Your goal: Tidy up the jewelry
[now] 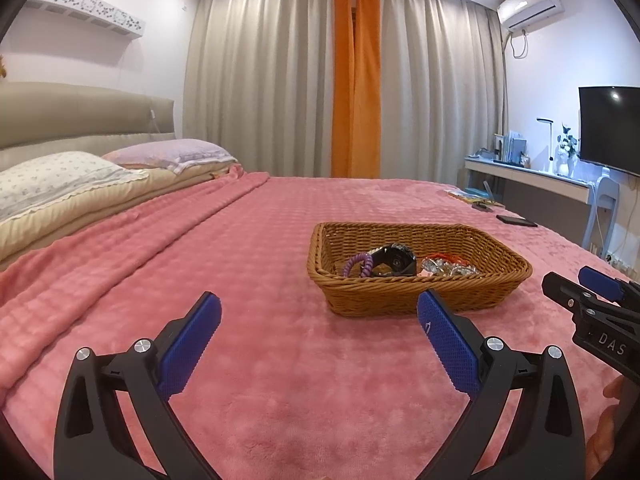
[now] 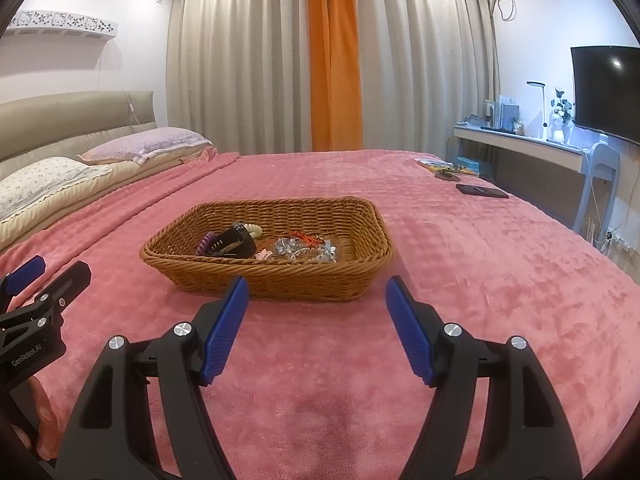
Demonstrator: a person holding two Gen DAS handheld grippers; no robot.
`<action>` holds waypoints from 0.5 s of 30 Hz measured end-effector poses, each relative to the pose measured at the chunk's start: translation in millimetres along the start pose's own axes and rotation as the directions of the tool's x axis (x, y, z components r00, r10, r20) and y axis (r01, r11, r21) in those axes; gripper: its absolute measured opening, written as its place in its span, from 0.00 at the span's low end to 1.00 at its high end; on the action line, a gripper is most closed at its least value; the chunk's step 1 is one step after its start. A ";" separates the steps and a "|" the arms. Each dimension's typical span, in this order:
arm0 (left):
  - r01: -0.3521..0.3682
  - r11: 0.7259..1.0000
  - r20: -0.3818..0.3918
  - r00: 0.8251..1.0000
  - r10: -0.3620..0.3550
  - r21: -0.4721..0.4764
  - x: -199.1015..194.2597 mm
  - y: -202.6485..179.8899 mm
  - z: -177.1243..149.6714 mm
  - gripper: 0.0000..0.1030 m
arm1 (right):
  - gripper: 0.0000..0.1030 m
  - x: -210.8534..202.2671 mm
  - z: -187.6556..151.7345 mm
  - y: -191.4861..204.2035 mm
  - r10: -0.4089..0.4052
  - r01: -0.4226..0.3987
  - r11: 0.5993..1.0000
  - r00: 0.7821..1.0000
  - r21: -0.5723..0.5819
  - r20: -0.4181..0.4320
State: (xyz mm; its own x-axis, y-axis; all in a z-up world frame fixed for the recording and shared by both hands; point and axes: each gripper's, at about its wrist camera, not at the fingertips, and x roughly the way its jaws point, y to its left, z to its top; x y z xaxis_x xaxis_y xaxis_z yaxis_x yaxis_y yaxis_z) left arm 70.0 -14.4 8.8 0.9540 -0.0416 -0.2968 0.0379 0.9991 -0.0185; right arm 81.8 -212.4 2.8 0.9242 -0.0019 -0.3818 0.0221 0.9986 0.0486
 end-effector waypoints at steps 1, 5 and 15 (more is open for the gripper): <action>0.000 1.000 -0.001 1.000 0.000 0.000 0.1 0.1 0.0 0.93 | 0.65 0.1 -0.2 0.0 0.000 0.000 1.000 1.000 -0.001 0.000; -0.001 1.000 -0.005 1.000 0.001 -0.006 0.4 2.1 0.7 0.93 | 0.65 -0.1 -0.5 -0.1 -0.003 0.003 1.000 1.000 -0.003 -0.002; -0.011 1.000 -0.007 1.000 0.011 0.004 -0.8 -1.7 0.8 0.93 | 0.72 -2.1 -0.6 3.8 -0.017 0.017 1.000 1.000 -0.021 0.002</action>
State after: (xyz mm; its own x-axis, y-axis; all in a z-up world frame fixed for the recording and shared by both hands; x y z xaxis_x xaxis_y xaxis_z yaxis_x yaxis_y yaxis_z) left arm 69.3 -16.0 9.9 0.9523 -0.0307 -0.3037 0.0286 0.9995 -0.0115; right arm 79.8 -208.6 3.3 0.9246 -0.0189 -0.3806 0.0297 0.9993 0.0227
